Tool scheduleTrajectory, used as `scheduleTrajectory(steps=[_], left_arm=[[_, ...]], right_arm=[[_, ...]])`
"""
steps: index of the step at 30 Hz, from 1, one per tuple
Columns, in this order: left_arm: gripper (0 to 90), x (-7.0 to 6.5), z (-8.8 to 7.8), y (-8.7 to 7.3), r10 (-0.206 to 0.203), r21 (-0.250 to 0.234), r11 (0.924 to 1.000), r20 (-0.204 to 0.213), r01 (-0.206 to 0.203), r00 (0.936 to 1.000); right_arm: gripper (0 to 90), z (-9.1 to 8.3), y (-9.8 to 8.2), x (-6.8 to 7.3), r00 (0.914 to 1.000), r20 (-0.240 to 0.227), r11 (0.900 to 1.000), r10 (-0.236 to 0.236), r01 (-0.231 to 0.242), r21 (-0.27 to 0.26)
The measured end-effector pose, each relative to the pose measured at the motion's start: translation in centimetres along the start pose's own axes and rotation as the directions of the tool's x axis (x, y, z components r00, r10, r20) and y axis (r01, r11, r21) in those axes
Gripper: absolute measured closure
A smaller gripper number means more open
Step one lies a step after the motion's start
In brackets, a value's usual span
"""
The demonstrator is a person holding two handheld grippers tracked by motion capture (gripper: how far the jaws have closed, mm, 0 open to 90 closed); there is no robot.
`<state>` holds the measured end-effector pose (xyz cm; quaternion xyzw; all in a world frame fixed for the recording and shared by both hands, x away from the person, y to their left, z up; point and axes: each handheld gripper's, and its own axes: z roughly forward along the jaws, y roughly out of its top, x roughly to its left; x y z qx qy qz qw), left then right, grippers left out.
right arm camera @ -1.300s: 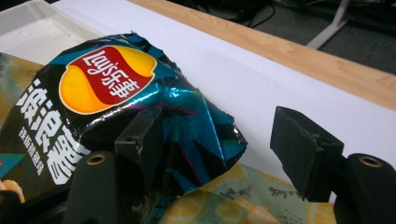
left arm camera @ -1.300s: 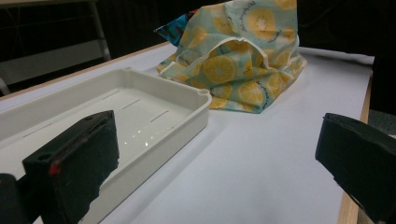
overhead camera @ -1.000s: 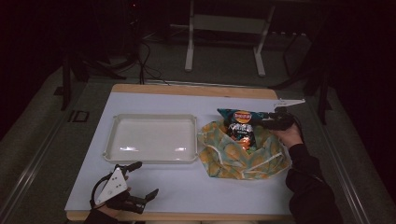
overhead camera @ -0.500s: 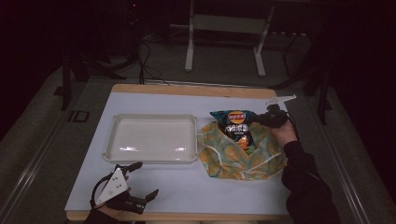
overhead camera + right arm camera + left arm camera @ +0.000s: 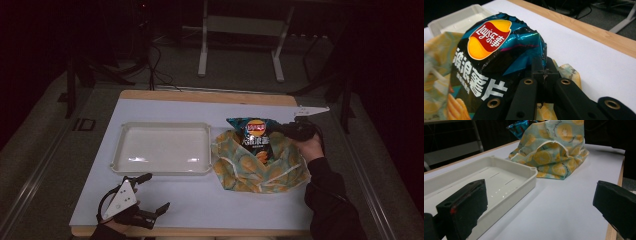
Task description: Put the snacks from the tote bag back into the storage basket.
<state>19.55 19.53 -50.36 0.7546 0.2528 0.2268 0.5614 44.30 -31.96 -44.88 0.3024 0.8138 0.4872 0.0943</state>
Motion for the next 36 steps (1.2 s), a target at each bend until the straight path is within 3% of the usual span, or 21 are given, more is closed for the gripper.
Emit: scheduleTrajectory(steps=[8,23,36], left_arm=[[0.1,0.0,0.0,0.0,-0.002,0.000,1.0000,-0.002,0.002,1.0000],[0.1,0.0,0.0,0.0,-0.003,-0.004,1.0000,0.000,0.003,1.0000],[0.1,0.0,0.0,0.0,-0.002,-0.001,1.0000,0.001,0.002,1.0000]], right_arm=[[90.0,-1.4,0.1,0.7,0.9999,-0.014,0.999,0.007,-0.008,-0.054],[90.0,-3.2,2.2,2.9,0.9984,-0.050,0.990,-0.026,0.019,-0.136],[90.0,-5.0,4.2,3.2,0.9990,-0.017,0.982,-0.042,0.039,-0.184]])
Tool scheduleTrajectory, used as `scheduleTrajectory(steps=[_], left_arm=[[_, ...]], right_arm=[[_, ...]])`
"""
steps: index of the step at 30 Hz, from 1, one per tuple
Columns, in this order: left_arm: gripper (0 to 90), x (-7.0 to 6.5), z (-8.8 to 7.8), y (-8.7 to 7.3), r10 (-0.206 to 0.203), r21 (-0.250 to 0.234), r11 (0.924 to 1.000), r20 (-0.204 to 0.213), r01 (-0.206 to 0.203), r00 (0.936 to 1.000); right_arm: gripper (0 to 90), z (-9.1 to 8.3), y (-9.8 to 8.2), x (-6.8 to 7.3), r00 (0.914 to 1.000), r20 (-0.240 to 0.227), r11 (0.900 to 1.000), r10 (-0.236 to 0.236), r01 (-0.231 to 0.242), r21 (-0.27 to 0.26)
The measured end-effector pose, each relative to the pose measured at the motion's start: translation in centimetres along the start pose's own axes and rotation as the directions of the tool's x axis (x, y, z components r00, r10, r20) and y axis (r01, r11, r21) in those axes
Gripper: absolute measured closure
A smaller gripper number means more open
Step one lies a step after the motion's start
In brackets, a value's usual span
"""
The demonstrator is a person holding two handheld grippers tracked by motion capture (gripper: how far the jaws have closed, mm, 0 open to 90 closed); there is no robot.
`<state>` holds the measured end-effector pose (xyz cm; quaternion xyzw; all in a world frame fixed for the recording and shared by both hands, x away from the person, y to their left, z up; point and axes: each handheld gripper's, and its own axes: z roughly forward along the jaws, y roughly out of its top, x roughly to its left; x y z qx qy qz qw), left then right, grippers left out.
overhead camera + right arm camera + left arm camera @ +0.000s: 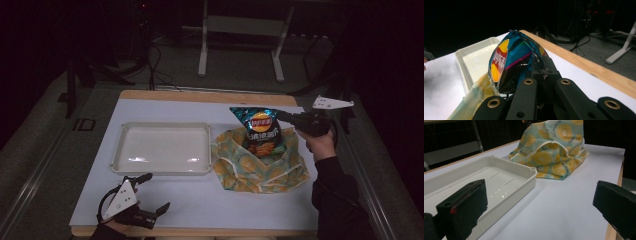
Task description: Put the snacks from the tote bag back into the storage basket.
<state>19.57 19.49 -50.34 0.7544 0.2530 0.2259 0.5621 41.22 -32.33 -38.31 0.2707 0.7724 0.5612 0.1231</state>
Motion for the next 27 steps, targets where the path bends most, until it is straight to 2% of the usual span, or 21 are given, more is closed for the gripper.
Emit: scheduleTrajectory(steps=[5,7,12,20,27], left_arm=[[0.1,0.0,0.0,0.0,-0.001,-0.001,1.0000,-0.001,0.001,1.0000],[0.1,0.0,0.0,0.0,-0.001,0.002,1.0000,-0.001,0.001,1.0000],[0.1,0.0,0.0,0.0,0.000,-0.001,1.0000,-0.003,0.000,1.0000],[0.1,0.0,0.0,0.0,-0.001,-0.001,1.0000,0.001,0.001,1.0000],[0.1,0.0,-0.1,0.0,-0.005,-0.004,1.0000,-0.001,0.005,1.0000]], right_arm=[[90.0,-0.6,0.9,0.1,0.9999,0.012,1.000,-0.009,0.009,-0.014],[90.0,-1.1,2.0,0.3,0.9997,0.020,0.999,-0.017,0.018,-0.036],[90.0,-1.7,3.6,0.7,0.9984,0.040,0.998,-0.040,0.042,-0.042],[90.0,-2.2,5.7,1.2,0.9965,0.064,0.997,-0.054,0.058,-0.060],[90.0,-2.1,7.1,1.9,0.9959,0.065,0.994,-0.063,0.069,-0.079]])
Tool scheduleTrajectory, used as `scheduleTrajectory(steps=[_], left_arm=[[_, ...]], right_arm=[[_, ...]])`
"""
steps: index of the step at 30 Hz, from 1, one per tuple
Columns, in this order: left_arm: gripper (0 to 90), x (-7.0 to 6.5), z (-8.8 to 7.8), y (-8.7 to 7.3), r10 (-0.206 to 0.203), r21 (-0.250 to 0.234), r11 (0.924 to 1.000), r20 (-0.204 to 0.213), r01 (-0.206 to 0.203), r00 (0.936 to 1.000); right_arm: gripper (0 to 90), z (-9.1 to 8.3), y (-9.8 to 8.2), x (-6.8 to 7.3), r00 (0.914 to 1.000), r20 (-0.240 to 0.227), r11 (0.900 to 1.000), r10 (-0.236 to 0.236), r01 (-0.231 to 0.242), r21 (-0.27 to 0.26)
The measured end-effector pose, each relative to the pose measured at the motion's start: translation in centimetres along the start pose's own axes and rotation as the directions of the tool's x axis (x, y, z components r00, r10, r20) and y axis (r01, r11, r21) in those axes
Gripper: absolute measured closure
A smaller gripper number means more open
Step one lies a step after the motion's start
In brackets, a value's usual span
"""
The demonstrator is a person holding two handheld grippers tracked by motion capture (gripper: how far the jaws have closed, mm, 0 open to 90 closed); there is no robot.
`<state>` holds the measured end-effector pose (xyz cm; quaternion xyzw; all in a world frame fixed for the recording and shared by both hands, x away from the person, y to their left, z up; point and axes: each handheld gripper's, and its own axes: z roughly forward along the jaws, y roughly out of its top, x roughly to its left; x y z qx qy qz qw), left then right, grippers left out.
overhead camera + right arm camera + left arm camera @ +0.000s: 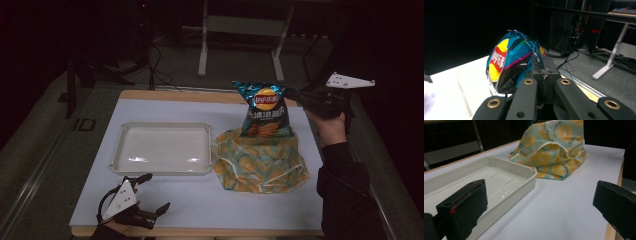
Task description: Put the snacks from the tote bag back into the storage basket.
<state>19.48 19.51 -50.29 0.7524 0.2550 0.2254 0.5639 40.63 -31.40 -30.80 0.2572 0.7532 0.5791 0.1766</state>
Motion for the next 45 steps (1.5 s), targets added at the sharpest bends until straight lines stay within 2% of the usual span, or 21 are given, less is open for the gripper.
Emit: scheduleTrajectory(steps=[10,19,27,32,37,45], left_arm=[[0.1,0.0,0.0,0.0,0.000,0.004,1.0000,-0.002,0.000,1.0000],[0.1,0.0,0.0,0.0,0.005,0.010,0.9999,0.000,-0.005,1.0000],[0.1,-0.1,-0.1,0.0,0.007,0.006,1.0000,0.001,-0.007,1.0000],[0.1,-0.1,-0.2,0.0,0.004,0.006,1.0000,0.000,-0.004,1.0000],[0.1,-0.1,-0.2,0.0,0.006,0.001,1.0000,0.002,-0.006,1.0000],[0.1,-0.1,-0.3,0.1,0.008,-0.003,1.0000,-0.002,-0.008,1.0000]], right_arm=[[90.0,1.2,1.9,1.5,0.9996,-0.020,1.000,-0.021,0.021,-0.015],[90.0,2.8,3.0,2.8,0.9992,-0.028,1.000,-0.028,0.028,-0.011],[90.0,5.1,4.0,4.8,0.9974,-0.056,0.999,-0.045,0.045,-0.010],[90.0,6.2,4.3,5.8,0.9962,-0.079,0.999,-0.035,0.033,-0.033],[90.0,7.4,4.6,7.0,0.9955,-0.082,0.999,-0.047,0.045,-0.031],[90.0,9.4,4.4,8.6,0.9946,-0.098,0.999,-0.035,0.031,-0.038]])
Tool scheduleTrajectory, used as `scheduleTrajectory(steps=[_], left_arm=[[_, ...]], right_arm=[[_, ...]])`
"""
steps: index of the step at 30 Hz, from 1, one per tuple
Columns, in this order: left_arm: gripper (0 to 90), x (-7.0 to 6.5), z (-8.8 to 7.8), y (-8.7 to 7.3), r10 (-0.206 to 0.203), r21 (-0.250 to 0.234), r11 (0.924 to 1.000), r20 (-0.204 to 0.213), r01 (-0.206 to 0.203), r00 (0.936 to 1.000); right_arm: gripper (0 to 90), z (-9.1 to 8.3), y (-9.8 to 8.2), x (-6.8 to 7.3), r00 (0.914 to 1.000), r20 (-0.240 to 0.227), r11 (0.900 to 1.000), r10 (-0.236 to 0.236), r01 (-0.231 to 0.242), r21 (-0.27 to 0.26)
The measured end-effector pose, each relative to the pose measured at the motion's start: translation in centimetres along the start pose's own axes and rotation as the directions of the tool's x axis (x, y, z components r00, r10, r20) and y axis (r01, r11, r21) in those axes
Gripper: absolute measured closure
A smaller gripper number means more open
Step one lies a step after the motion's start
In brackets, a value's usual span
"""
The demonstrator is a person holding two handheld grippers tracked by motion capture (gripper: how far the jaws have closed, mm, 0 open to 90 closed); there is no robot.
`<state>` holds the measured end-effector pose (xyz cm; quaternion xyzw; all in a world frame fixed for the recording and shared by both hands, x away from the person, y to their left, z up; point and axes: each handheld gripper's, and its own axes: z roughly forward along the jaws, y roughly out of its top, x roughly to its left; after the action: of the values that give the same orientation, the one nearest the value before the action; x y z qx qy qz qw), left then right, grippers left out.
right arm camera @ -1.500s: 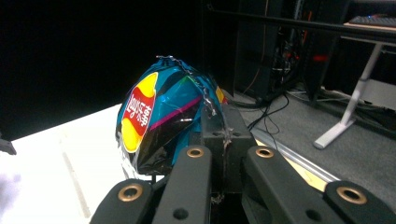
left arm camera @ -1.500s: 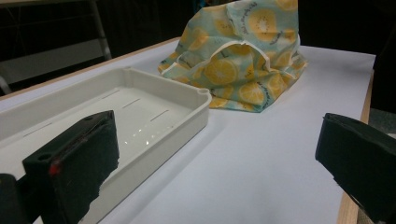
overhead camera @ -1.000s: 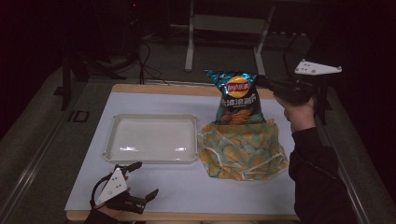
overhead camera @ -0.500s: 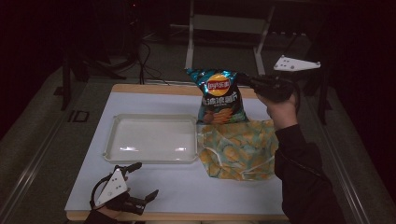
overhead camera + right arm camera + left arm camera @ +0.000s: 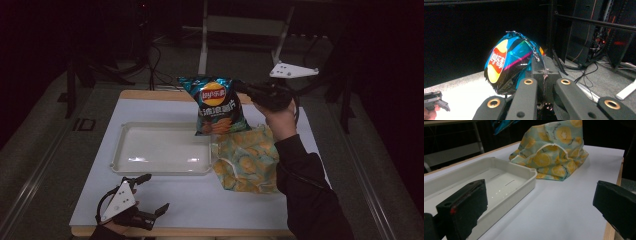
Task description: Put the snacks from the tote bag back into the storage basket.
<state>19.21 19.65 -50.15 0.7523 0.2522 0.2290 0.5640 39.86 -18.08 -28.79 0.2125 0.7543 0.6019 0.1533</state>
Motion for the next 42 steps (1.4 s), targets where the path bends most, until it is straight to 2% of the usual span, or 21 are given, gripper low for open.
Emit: scheduleTrajectory(steps=[8,17,29,32,38,42], left_arm=[[0.1,0.0,0.0,0.0,-0.002,-0.006,1.0000,0.000,0.002,1.0000],[0.1,0.0,-0.1,0.1,0.004,-0.006,1.0000,0.000,-0.004,1.0000],[0.1,-0.1,-0.2,0.1,0.002,-0.009,1.0000,0.002,-0.002,1.0000],[0.1,-0.1,-0.2,0.1,0.003,-0.013,0.9999,0.002,-0.003,1.0000],[0.1,-0.1,-0.3,0.1,0.007,-0.014,0.9999,0.001,-0.007,1.0000],[0.1,-0.1,-0.3,0.1,0.009,-0.015,0.9999,-0.002,-0.009,1.0000]], right_arm=[[90.0,2.0,0.2,1.2,0.9997,-0.023,1.000,-0.007,0.007,0.001],[90.0,4.1,0.0,2.4,0.9996,-0.028,1.000,-0.007,0.007,0.002],[90.0,7.3,0.0,4.8,0.9994,-0.036,1.000,-0.002,0.002,-0.014],[90.0,8.2,0.0,5.6,0.9991,-0.040,1.000,-0.013,0.012,-0.015],[90.0,9.6,-0.3,6.6,0.9987,-0.050,0.999,0.014,-0.016,-0.044],[90.0,10.7,-1.0,7.3,0.9980,-0.057,0.999,0.028,-0.030,-0.036]])
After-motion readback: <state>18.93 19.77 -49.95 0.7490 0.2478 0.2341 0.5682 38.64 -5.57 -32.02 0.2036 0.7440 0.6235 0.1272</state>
